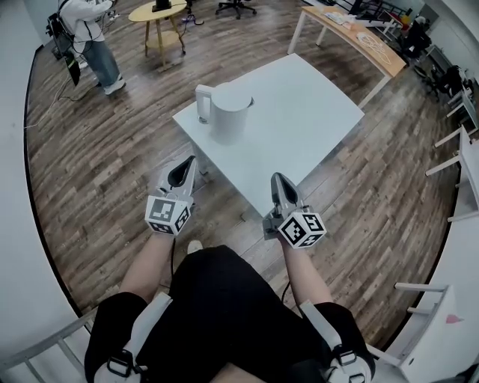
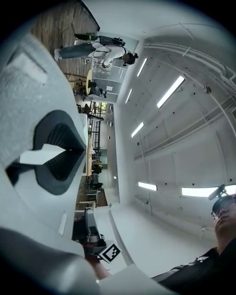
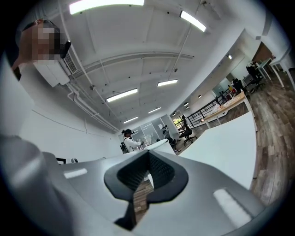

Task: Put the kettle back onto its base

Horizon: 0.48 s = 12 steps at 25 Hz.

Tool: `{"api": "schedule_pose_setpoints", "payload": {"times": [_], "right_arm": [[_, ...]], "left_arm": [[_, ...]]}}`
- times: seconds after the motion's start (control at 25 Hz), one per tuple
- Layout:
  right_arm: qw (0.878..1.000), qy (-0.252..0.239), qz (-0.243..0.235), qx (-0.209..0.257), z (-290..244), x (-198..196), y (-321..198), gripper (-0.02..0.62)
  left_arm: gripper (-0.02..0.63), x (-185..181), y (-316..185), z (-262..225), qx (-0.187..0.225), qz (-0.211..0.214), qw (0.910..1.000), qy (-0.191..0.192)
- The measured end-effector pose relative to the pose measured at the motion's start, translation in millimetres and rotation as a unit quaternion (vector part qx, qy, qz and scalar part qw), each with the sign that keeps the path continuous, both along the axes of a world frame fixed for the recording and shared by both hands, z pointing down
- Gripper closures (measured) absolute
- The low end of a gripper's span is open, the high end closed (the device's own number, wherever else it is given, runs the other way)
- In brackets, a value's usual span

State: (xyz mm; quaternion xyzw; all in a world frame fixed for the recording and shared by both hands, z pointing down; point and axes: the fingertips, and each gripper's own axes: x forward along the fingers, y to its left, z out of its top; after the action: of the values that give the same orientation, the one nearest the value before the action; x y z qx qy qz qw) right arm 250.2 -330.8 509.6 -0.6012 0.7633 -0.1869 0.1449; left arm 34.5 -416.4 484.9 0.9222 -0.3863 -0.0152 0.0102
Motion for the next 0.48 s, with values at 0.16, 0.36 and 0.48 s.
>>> {"api": "schedule_pose_setpoints", "payload": {"times": [0.16, 0.36, 0.48], "right_arm": [[0.999, 0.031, -0.002, 0.008, -4.9, -7.7, 2.1, 0.592], [0.999, 0.044, -0.007, 0.013, -7.4, -32.3, 9.2, 0.592], [0.999, 0.04, -0.008, 0.021, -12.5, -43.7, 8.1, 0.592]], "left_arm": [[0.606, -10.0, 3.4, 2.7, -0.018, -0.021, 0.9994, 0.02], [0.606, -23.2, 16.0, -1.0, -0.027, -0.018, 0.9987, 0.04], [0.606, -35.0, 15.0, -3.5, -0.025, -0.018, 0.9988, 0.038]]}}
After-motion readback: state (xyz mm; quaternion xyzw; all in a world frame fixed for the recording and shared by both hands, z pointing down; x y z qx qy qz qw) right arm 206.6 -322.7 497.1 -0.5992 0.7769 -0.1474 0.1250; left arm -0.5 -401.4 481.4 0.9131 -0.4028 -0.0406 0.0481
